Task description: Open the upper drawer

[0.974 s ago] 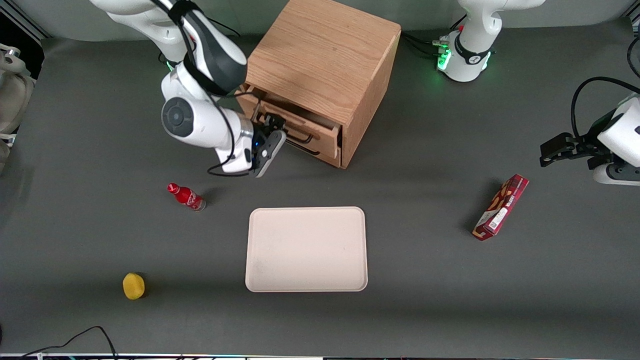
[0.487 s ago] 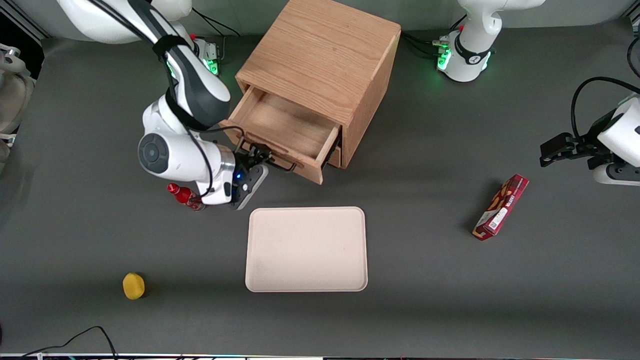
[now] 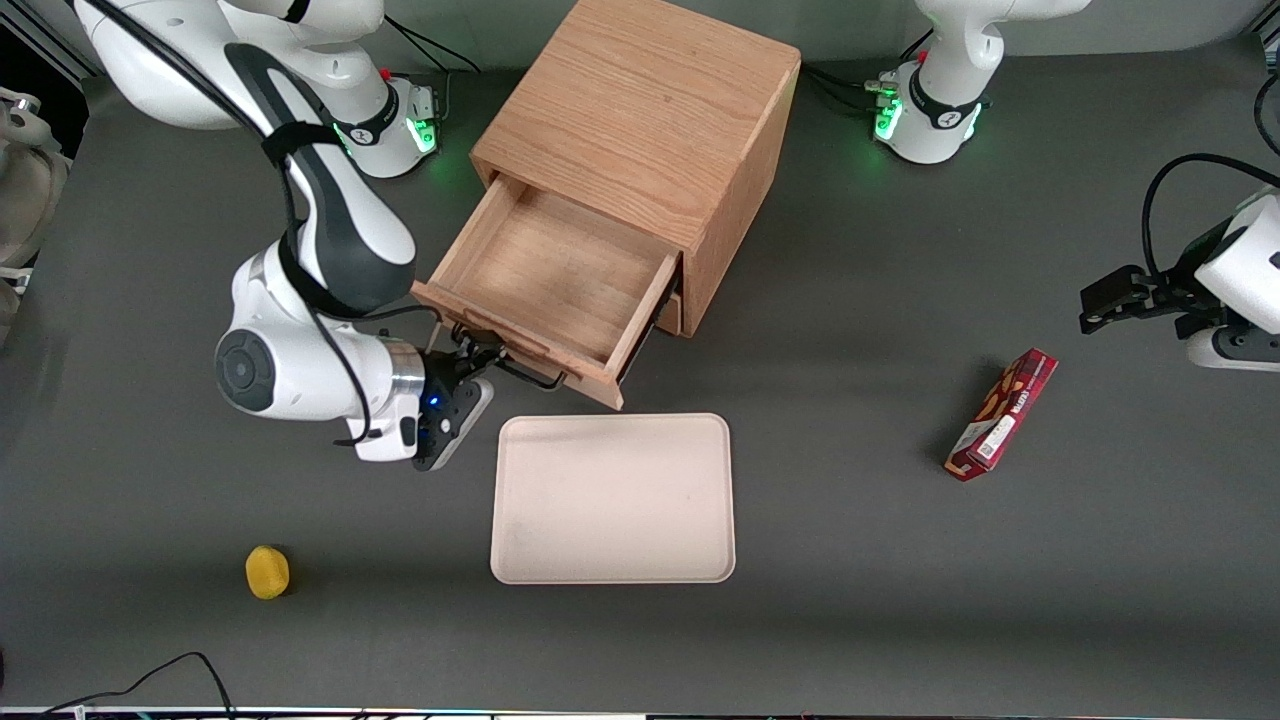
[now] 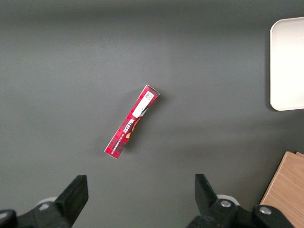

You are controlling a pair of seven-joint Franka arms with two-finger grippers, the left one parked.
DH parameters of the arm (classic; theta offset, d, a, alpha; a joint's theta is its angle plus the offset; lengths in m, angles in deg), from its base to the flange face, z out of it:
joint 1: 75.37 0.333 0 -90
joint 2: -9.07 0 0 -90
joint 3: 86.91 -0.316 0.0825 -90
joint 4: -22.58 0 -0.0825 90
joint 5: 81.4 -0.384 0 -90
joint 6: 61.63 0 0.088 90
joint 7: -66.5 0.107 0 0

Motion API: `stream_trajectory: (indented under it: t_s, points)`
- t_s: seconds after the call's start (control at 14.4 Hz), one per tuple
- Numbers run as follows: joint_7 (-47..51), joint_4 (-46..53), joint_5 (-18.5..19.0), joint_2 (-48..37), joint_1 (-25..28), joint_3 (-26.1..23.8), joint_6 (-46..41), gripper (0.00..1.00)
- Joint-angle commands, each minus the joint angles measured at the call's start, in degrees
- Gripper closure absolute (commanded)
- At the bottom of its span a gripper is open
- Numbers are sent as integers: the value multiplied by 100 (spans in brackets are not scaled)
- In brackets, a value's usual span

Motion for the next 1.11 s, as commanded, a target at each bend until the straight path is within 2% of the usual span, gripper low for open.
stream_trajectory:
  t_s: [0.0, 0.35, 0.63, 0.7, 1.04]
  points:
    - [-167, 549, 300, 368, 49, 80, -187, 0]
    - [-114, 1655, 574, 904, 66, 150, -1020, 0]
    - [-27, 1815, 574, 563, 119, 186, -1443, 0]
    - [200, 1833, 565, 344, 128, 186, -1496, 0]
    - [2754, 1815, 583, -798, 128, 168, -1856, 0]
